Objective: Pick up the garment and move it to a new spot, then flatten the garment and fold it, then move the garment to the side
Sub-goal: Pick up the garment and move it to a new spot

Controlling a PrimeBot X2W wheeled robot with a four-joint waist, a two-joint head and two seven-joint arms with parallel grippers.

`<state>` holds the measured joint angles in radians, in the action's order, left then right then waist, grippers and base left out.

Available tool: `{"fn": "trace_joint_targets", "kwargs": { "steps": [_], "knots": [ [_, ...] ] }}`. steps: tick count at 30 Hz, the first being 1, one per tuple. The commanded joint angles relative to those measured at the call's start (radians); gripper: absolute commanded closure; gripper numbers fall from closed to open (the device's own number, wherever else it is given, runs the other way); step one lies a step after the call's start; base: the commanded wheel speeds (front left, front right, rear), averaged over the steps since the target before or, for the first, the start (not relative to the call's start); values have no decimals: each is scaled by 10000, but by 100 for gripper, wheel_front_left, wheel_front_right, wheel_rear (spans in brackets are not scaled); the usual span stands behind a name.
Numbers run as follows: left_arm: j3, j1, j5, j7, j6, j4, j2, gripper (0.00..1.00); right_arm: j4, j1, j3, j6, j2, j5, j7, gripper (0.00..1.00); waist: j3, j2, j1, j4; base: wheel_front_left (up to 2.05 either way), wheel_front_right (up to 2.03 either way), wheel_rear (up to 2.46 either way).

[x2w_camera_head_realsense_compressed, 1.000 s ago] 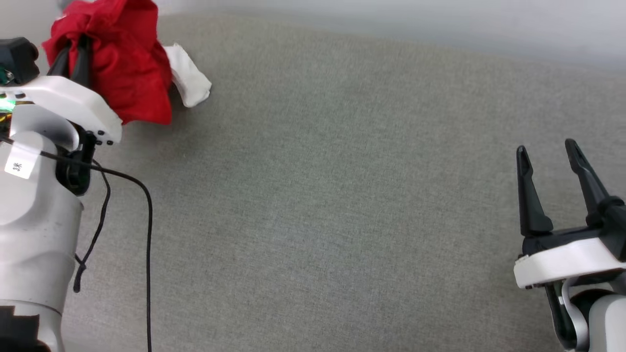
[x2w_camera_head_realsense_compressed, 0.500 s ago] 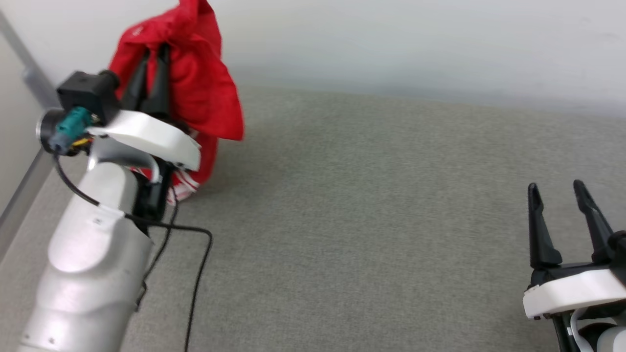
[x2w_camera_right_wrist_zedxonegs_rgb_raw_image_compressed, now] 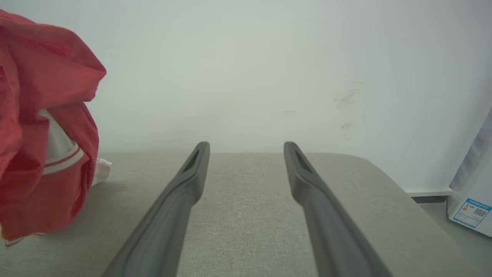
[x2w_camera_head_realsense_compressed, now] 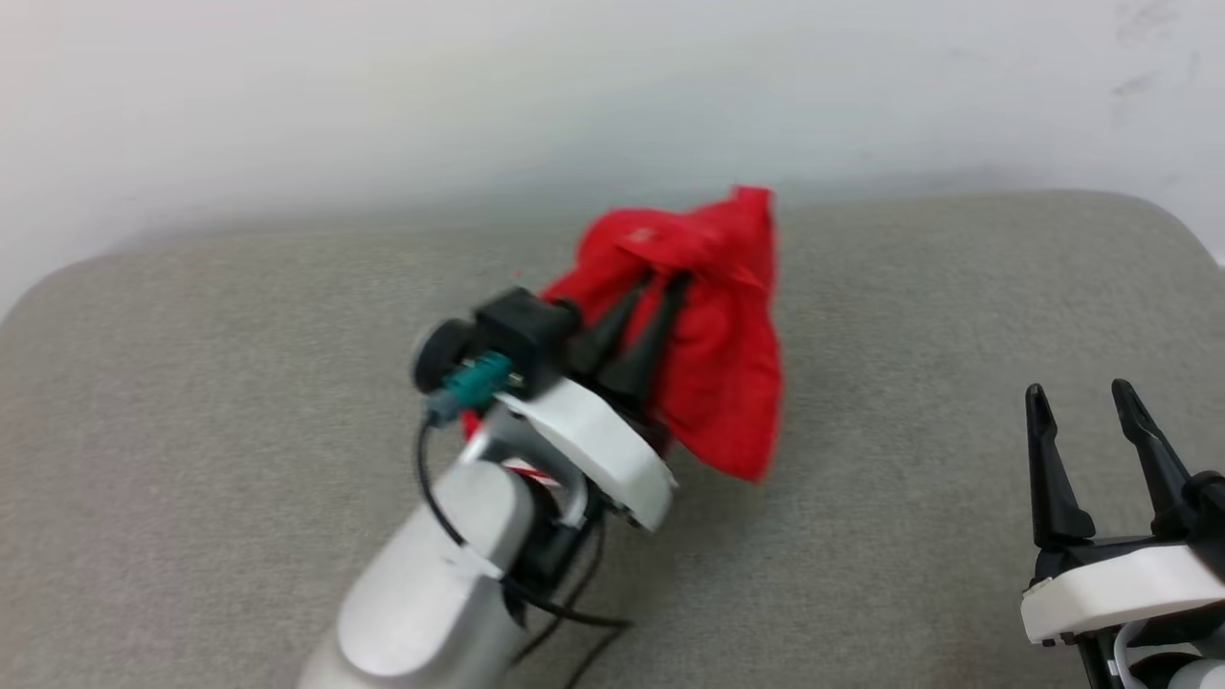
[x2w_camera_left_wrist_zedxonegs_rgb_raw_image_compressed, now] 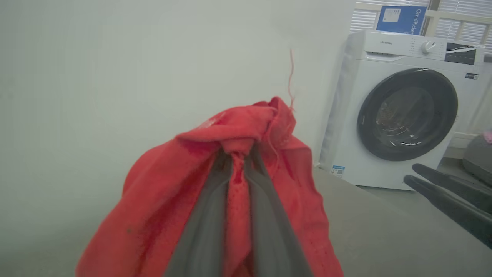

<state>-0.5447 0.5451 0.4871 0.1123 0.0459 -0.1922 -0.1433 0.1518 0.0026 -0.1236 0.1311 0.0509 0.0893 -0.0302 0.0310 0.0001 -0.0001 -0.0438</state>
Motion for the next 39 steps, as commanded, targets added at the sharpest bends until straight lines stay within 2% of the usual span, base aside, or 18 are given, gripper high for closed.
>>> {"fn": "trace_joint_targets", "kwargs": {
  "steps": [1, 7, 15, 19, 20, 21, 26, 32, 36, 37, 39],
  "knots": [
    [-407, -279, 34, -169, 148, 82, 189, 100, 31, 42, -20, -5, -10, 69, -12, 0, 259, -1, 1, -432, 0, 0, 0],
    [-1717, -928, -85, -660, 424, -292, 414, 100, 88, -119, -46, -5, -12, 190, -127, 0, 909, -1, 1, -702, 0, 0, 0],
    [-2644, -1565, -395, -1045, 577, -1454, -18, 100, 64, -488, 3, -7, -11, 254, -304, 0, 1812, -1, 1, -521, 0, 0, 0],
    [-3003, -1682, -437, -898, 652, -1784, -27, 98, -50, -633, 63, -5, -11, 270, -366, 0, 1947, -1, 1, -326, 0, 0, 0],
    [-3051, -1658, -453, -791, 664, -1814, 2, 66, -80, -651, 75, -7, -11, 261, -382, 0, 1936, -1, 1, -270, 0, 0, 0],
    [-3105, -1652, -464, -682, 685, -1840, 43, 2, -118, -660, 79, -7, -11, 233, -399, 0, 1888, -1, 1, -204, 0, 0, 0],
    [-3092, -1604, -479, -25, 660, -1705, 205, 0, -261, -548, 67, -5, -9, 143, -337, 0, 1497, -1, 1, 94, 0, 0, 0],
    [-2744, -1733, -495, 1039, 376, -1118, 295, 0, -301, -311, 11, -7, -9, 89, -153, 0, 791, -1, 1, 433, 0, 0, 0],
    [-2341, -1927, -447, 1316, -10, -792, 220, 0, -246, -49, -29, -5, -9, 24, -17, 0, 377, -1, 1, 650, 0, 0, 0],
    [-1953, -2163, -341, 1413, -344, -753, 89, 0, -219, 163, -2, -7, -11, 93, 95, 0, 41, -1, 1, 774, 0, 0, 0],
    [-1635, -2313, -277, 1470, -581, -737, -1, 0, -213, 274, -28, -7, -10, 126, 150, 0, -154, -1, 1, 840, 0, 0, 0]
  ]
}}
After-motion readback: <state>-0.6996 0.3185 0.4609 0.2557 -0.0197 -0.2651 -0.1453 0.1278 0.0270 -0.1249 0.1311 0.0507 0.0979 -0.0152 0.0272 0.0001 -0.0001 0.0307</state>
